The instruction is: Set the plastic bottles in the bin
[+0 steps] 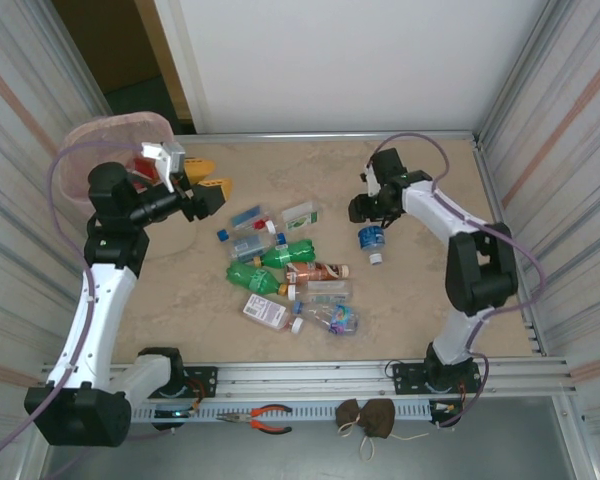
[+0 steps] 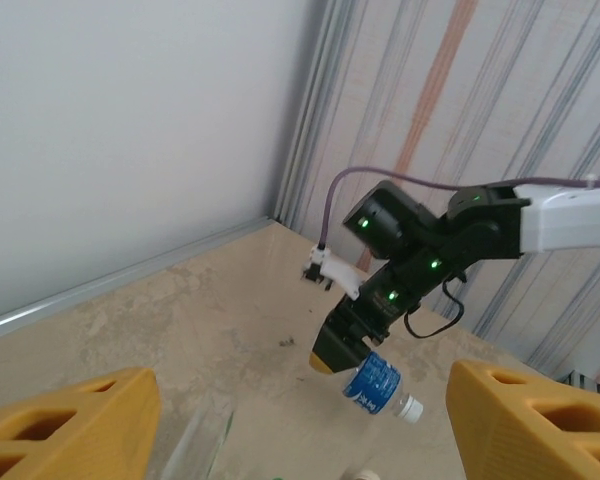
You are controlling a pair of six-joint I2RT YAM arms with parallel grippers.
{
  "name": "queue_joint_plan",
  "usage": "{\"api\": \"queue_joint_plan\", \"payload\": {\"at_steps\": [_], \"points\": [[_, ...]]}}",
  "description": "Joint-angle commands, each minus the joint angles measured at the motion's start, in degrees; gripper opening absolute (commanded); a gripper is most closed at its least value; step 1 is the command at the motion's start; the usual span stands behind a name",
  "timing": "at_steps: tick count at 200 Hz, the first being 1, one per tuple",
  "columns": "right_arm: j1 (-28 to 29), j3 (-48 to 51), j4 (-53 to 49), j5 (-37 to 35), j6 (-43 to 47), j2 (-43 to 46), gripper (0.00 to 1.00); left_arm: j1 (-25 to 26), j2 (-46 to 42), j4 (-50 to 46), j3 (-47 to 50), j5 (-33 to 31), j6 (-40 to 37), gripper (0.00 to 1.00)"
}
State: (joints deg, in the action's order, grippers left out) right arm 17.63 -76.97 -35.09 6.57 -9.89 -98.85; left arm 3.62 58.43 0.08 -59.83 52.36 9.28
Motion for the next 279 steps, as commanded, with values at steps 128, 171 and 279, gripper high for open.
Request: {"api": "queue_joint_plan", "payload": {"at_steps": [128, 171, 279], "points": [[8.82, 11.39, 26.14, 11.88, -4.96, 41.81, 0.55, 25.20, 11.40, 5.33, -10.14, -5.86, 2.60, 0.78], [12.11, 12.02, 32.59, 13.14, -6.06, 45.56, 0.55, 31.50, 14.87, 5.99, -11.72, -5.75, 1.26, 0.82], [17.76, 10.97, 34.56, 10.33, -5.06, 44.97, 0.55, 40.30, 22.51, 8.17, -17.78, -7.03, 2.00, 0.84]]}}
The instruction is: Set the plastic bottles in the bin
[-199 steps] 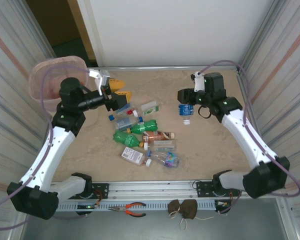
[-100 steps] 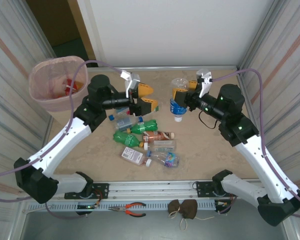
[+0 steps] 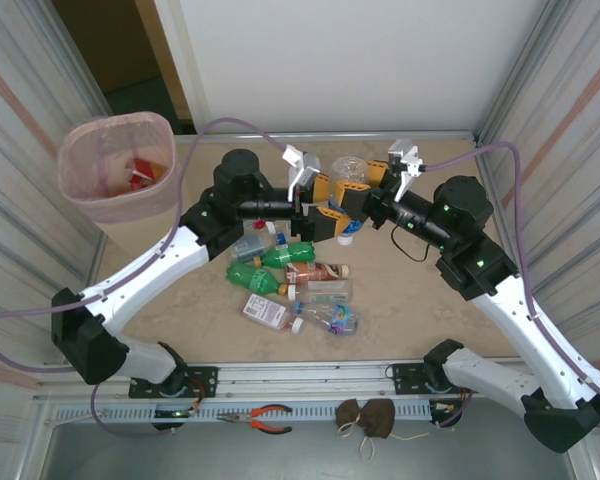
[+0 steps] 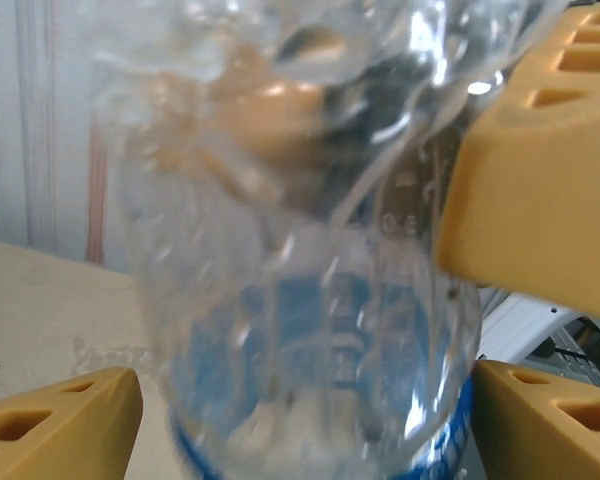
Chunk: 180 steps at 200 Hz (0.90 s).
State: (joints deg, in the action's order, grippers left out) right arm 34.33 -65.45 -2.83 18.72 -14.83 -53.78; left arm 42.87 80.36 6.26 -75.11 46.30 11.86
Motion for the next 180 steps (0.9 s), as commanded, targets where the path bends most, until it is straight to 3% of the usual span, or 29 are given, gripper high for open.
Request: {"api": "queue_joint_plan", "payload": {"at_steps": [1, 69, 143, 180], "points": [[1.08, -0.55, 2.30, -1.88, -0.07, -0.10, 0.55, 1.10, 0.59, 1.99, -2.50, -1.05, -0.59, 0.84], [2.41, -0.46, 2.02, -5.22, 1.21, 0.61, 0.54, 2.38, 2.34, 2.78, -3.37, -0.96, -0.09, 0.80], [2.59, -0.41, 1.14, -6.47, 1.56, 0.79, 0.54, 2.57, 2.31, 3.27, -3.14, -0.64, -0.41, 0.64], [2.67, -1.13, -0.21, -8.04, 1.65, 1.52, 0.69, 2.56, 1.44, 1.84, -3.13, -1.95, -1.94, 0.61]]}}
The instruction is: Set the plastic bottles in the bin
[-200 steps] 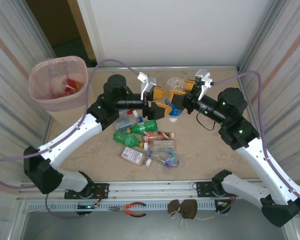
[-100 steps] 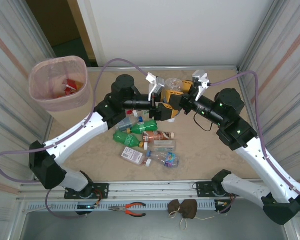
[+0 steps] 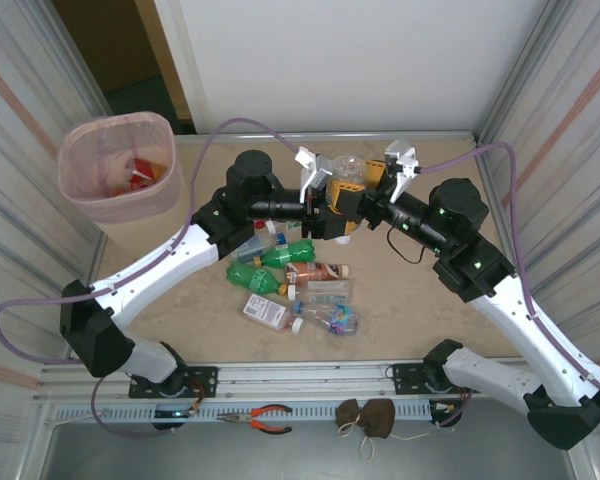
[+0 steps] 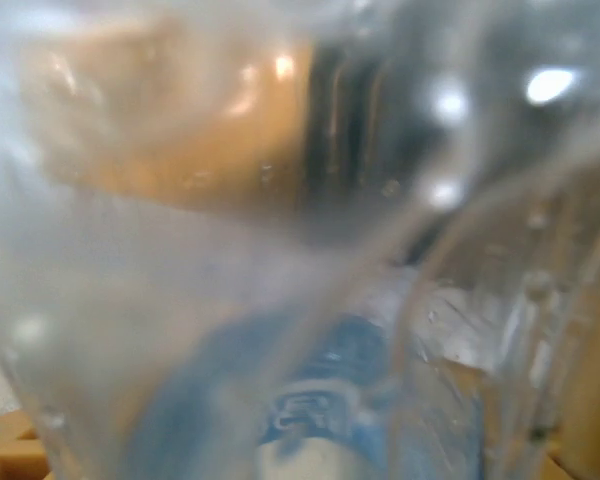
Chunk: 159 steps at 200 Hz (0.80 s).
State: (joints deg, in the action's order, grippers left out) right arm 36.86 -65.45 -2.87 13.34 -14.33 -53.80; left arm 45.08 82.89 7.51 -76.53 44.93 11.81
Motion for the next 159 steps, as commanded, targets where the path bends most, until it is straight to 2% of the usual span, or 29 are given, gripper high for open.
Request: {"api": "queue_joint_plan", "payload": {"at_steps": [1, 39, 96, 133, 159], "points": [[0.10, -1.15, -0.27, -2.73, 1.14, 1.61, 0.70, 0.31, -1.13, 0.54, -1.75, -0.64, -1.98, 0.61], [0.13, -2.03, -1.86, -4.97, 2.26, 4.06, 0.81, -0.32, -2.36, -2.94, -2.49, -2.39, -4.10, 0.61], [0.01, -2.57, -5.66, -9.72, 5.81, 9.03, 0.84, -5.32, -5.33, -10.69, -4.69, -6.35, -4.84, 0.60], [0.05, -2.50, -8.26, -11.84, 7.38, 10.33, 0.84, -12.45, -8.02, -22.11, -8.96, -12.01, -4.95, 0.60], [-0.14, -2.18, -8.99, -12.14, 7.72, 10.38, 0.85, -20.37, -9.94, -30.01, -12.20, -15.49, -4.50, 0.60]]}}
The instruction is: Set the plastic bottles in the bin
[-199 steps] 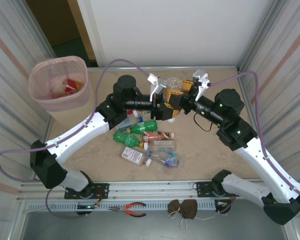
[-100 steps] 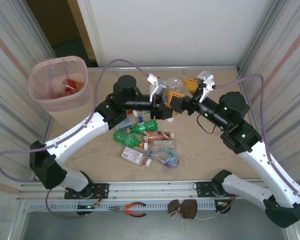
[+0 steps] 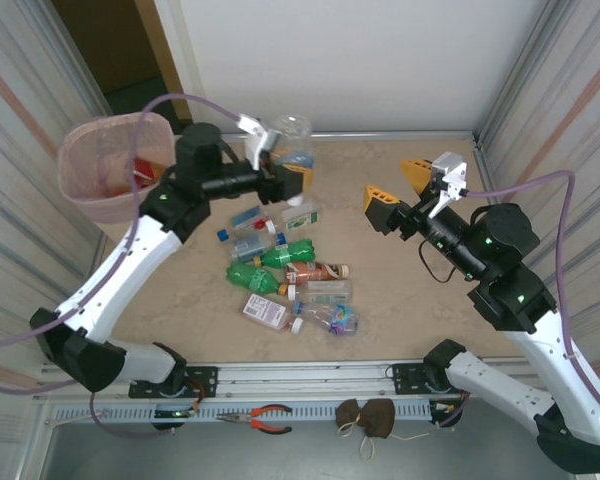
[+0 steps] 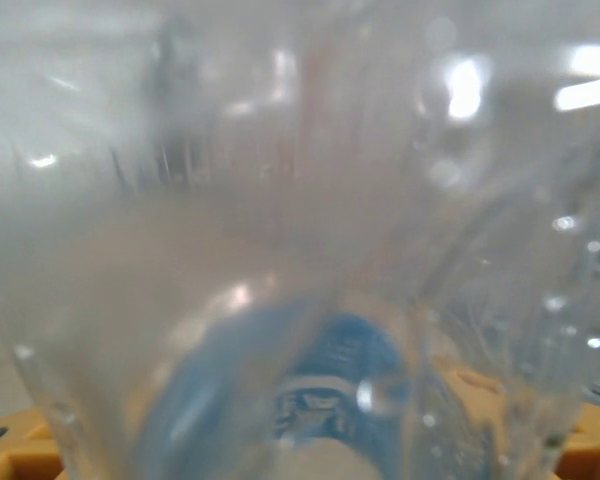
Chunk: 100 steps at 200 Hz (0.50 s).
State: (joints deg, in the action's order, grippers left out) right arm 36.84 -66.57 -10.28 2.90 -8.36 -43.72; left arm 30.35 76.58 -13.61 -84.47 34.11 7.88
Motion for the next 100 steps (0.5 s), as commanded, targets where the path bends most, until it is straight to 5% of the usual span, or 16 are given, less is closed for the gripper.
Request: {"api": "queue_joint_plan", "payload": {"at_steps": [1, 43, 100], "points": [[-0.15, -1.00, -1.58, -1.68, 1.76, 0.31, 0.85, -6.00, -3.67, -9.11, -4.37, -4.71, -0.53, 0.60], [-0.68, -0.69, -1.93, -1.41, 2.01, -0.26, 0.85, -22.70, -3.96, -19.50, -10.33, -6.94, 0.64, 0.59], [-1.93, -0.10, -2.11, -0.54, 2.10, -0.75, 0.85, -38.55, 1.41, -29.55, -17.19, -10.82, -1.40, 0.57]]}}
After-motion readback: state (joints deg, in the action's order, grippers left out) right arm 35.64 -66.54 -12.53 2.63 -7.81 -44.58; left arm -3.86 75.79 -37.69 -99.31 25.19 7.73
